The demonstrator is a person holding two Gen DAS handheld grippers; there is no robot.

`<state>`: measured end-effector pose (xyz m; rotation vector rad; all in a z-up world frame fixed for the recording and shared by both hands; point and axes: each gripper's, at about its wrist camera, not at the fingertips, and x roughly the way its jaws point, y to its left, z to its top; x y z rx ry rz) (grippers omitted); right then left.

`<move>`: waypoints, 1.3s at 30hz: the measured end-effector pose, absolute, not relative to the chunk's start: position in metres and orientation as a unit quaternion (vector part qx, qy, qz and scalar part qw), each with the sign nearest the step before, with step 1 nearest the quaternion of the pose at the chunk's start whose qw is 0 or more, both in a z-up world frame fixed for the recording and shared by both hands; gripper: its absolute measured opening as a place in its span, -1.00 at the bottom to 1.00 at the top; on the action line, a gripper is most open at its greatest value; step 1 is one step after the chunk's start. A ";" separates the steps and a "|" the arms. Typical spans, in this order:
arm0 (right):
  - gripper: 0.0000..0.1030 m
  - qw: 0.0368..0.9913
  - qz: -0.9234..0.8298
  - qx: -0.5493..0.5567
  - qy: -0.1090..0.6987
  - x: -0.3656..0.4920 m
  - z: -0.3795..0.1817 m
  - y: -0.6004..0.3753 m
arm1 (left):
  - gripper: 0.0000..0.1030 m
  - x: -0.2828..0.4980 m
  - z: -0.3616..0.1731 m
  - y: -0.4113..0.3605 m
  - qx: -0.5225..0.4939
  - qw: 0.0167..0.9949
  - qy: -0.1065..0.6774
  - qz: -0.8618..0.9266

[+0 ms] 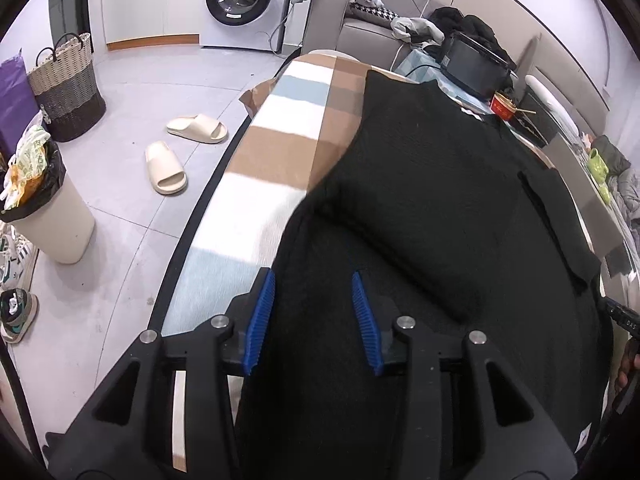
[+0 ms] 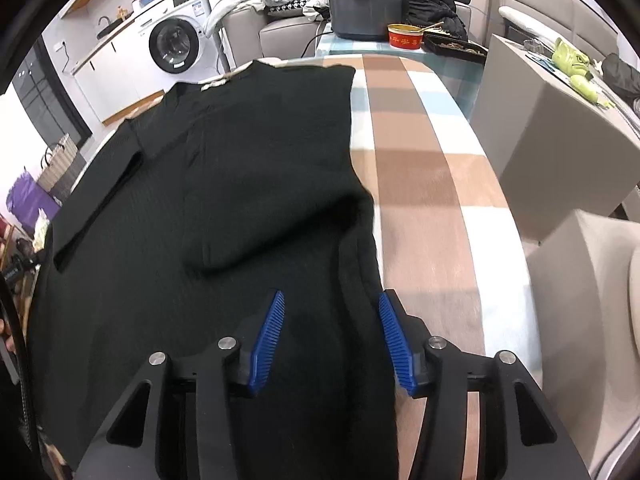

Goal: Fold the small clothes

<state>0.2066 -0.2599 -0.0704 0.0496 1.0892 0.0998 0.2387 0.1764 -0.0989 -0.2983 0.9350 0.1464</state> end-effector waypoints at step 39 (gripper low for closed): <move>0.49 0.872 0.023 0.073 0.483 0.146 -0.055 -0.284 | 0.21 0.172 -0.086 0.172 -0.133 0.880 0.446 0.093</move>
